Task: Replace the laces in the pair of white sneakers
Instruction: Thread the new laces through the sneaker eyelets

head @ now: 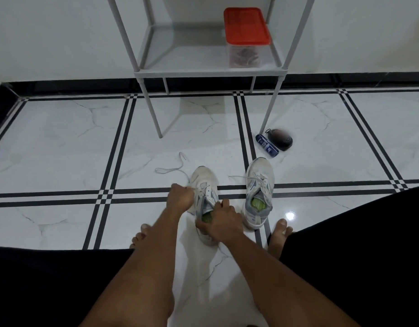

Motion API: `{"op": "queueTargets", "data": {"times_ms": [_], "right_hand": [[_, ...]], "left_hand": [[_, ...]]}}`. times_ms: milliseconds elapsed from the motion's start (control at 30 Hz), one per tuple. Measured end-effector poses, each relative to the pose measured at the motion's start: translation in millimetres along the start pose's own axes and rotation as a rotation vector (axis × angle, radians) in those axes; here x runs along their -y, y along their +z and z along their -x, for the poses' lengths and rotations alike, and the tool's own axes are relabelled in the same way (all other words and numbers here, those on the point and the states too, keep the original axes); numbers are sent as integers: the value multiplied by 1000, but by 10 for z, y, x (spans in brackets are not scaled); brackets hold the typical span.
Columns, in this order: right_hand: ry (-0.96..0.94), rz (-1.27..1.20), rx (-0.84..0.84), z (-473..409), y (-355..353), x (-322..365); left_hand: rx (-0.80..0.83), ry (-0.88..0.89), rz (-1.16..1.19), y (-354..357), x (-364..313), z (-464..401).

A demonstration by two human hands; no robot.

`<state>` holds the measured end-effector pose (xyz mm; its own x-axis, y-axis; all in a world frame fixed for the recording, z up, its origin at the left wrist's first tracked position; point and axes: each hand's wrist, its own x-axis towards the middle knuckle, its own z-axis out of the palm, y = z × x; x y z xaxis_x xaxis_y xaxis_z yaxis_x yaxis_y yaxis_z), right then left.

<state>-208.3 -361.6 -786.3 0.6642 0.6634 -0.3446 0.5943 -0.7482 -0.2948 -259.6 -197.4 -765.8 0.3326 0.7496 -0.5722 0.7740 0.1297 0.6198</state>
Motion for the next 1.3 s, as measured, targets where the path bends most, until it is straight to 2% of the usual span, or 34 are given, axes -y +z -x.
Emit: {"op": "queueTargets", "data": {"times_ms": [33, 133, 300, 400, 600, 800, 933, 1000, 1133, 1300], "right_hand": [[3, -3, -9, -9, -9, -12], [23, -106, -41, -44, -64, -45], [-32, -109, -104, -77, -163, -99], [-65, -87, -124, -89, -187, -130], [-118, -78, -189, -97, -170, -187], [-150, -153, -186, -130, -111, -236], [-143, -225, -187, -160, -76, -257], [-139, -259, -187, -178, -54, -265], [-85, -440, -192, -222, -50, -312], [99, -660, -56, -361, -34, -397]], "left_hand": [[34, -23, -105, 32, 93, 26], [76, 52, -363, 37, 208, 95], [41, 132, -432, 6, 84, 82], [65, 250, -559, 11, -34, 86], [39, 405, -587, 49, -127, 103], [86, 316, -634, 60, 46, 81], [-23, 282, -632, 59, 140, 82], [7, 290, -616, 80, 113, 95], [94, 276, -472, 158, -27, 90], [170, 335, -383, 198, -138, 118]]}}
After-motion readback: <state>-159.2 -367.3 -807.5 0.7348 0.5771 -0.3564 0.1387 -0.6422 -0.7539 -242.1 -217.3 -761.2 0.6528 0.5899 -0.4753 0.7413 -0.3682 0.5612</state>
